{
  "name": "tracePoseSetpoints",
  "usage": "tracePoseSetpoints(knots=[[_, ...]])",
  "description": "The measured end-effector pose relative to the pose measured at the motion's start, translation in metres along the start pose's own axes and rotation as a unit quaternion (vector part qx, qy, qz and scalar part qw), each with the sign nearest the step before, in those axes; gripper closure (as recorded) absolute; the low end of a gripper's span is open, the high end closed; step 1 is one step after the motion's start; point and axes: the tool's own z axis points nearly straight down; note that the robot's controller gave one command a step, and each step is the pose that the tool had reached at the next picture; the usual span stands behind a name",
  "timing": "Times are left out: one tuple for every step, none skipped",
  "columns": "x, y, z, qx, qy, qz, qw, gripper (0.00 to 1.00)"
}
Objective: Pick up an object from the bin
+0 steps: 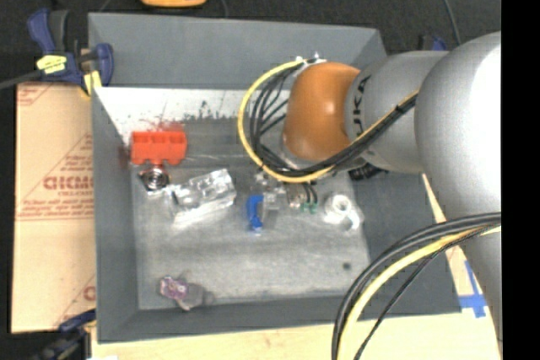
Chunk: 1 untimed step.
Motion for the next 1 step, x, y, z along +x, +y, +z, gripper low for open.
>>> tracePoseSetpoints(knots=[[-0.025,-0.0128,-0.174,-0.001,-0.0046,0.003,1.0,1.0]])
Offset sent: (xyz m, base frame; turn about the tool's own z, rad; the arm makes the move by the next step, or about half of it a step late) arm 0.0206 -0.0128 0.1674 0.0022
